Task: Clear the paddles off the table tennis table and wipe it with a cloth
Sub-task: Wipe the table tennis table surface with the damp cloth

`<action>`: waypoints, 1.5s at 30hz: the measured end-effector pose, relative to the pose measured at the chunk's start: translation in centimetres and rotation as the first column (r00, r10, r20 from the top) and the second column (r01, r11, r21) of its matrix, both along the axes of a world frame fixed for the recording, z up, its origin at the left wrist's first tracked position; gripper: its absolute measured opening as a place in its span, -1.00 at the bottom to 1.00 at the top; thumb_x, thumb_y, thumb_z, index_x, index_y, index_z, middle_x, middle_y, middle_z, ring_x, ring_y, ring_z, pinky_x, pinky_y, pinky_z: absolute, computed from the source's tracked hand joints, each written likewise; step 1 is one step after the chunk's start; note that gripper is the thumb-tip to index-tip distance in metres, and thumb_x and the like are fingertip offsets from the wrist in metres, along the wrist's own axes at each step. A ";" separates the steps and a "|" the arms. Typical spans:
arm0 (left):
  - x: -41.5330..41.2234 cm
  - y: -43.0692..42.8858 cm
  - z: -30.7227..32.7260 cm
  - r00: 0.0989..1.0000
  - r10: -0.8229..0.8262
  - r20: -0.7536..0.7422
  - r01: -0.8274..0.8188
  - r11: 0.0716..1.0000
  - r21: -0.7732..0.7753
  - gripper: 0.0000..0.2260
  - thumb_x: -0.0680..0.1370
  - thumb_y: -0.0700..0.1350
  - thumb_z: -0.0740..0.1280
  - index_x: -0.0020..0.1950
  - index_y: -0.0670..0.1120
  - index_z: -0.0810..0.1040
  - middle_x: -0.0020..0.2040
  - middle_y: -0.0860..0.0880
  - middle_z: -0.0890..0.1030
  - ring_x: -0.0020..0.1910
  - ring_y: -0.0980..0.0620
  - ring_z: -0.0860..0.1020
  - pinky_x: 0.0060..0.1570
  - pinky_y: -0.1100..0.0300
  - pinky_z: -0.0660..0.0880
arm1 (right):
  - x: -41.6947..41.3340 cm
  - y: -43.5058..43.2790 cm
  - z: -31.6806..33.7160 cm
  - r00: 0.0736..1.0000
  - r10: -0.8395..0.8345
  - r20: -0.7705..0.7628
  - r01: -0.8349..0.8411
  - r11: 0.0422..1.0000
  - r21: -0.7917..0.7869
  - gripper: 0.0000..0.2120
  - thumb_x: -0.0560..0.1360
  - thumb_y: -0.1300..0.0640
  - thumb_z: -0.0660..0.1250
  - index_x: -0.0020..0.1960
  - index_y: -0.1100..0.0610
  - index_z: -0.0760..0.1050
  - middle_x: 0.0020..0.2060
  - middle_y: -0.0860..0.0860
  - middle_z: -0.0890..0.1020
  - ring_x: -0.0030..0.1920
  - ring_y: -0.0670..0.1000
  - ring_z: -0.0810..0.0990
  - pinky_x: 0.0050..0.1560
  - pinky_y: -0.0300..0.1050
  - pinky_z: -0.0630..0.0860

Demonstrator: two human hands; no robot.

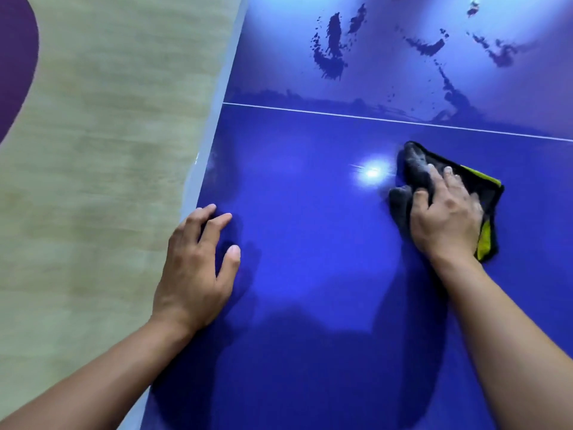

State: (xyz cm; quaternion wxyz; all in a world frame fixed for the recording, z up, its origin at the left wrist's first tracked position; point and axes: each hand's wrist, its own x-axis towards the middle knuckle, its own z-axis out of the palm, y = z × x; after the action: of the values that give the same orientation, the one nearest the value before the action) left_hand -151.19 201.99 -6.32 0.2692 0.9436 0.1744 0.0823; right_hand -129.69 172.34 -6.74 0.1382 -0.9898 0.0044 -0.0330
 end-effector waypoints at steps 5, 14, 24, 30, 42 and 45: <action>-3.6 -0.3 0.9 0.988 -0.151 -0.034 0.153 0.986 0.073 -0.45 0.59 0.09 0.10 0.54 -0.11 0.33 0.55 -0.12 0.27 0.54 -0.13 0.23 0.53 -0.09 0.19 | -0.9 4.3 0.2 0.994 0.103 -0.027 -0.104 0.994 -0.024 -0.47 0.65 -0.02 0.15 0.61 -0.02 0.24 0.62 0.08 0.23 0.62 0.04 0.15 0.62 0.13 -0.07; -17.6 -5.5 0.3 0.995 -0.094 -0.019 0.096 0.980 0.176 -0.50 0.47 -0.01 0.20 0.35 -0.17 0.57 0.40 -0.28 0.48 0.41 -0.22 0.39 0.35 -0.09 0.30 | -14.1 25.2 -0.6 0.754 0.657 0.011 -0.657 0.754 -0.007 -0.46 0.63 -0.11 0.12 0.60 -0.13 0.25 0.62 -0.05 0.21 0.62 -0.06 0.12 0.60 0.07 -0.11; -21.8 -6.0 -0.7 0.988 -0.150 -0.029 0.152 0.952 0.267 -0.42 0.39 0.04 0.22 0.39 -0.14 0.40 0.37 -0.33 0.47 0.37 -0.31 0.39 0.39 -0.13 0.28 | -8.8 9.3 -0.3 0.949 0.314 0.028 -0.314 0.949 -0.019 -0.45 0.62 -0.09 0.11 0.60 -0.07 0.27 0.60 0.01 0.27 0.59 -0.02 0.21 0.59 0.04 0.03; -22.9 -6.2 -1.1 0.990 -0.135 -0.044 0.141 0.975 0.172 -0.40 0.48 0.06 0.23 0.48 -0.15 0.43 0.55 -0.19 0.32 0.54 -0.23 0.28 0.46 -0.19 0.24 | -8.1 -4.3 -0.2 0.994 -0.106 0.004 0.106 0.994 -0.031 -0.38 0.58 -0.15 0.01 0.60 0.03 0.27 0.59 0.16 0.27 0.59 0.12 0.21 0.60 0.20 -0.05; -28.9 -4.8 0.1 0.965 -0.259 0.045 0.244 0.946 0.213 -0.46 0.45 -0.02 0.25 0.42 -0.16 0.51 0.49 -0.22 0.41 0.48 -0.22 0.38 0.36 -0.15 0.33 | -24.3 20.0 -0.4 0.897 0.440 0.029 -0.438 0.896 -0.073 -0.43 0.61 -0.11 0.11 0.61 -0.10 0.23 0.61 0.01 0.24 0.61 0.00 0.16 0.61 0.10 -0.04; -32.9 -5.5 0.0 0.967 -0.254 0.008 0.247 0.946 0.210 -0.48 0.45 -0.01 0.22 0.38 -0.15 0.54 0.46 -0.21 0.44 0.47 -0.16 0.35 0.34 -0.09 0.32 | -28.5 24.5 -0.8 0.877 0.481 0.021 -0.480 0.877 -0.033 -0.42 0.61 -0.13 0.08 0.62 -0.10 0.23 0.62 0.03 0.22 0.62 0.02 0.12 0.61 0.12 -0.09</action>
State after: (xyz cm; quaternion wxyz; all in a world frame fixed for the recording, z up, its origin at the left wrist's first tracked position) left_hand -184.09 196.53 -6.35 0.1805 0.9794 0.0388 0.0819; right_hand -158.23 196.86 -7.54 0.1286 -0.9612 -0.2437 -0.0117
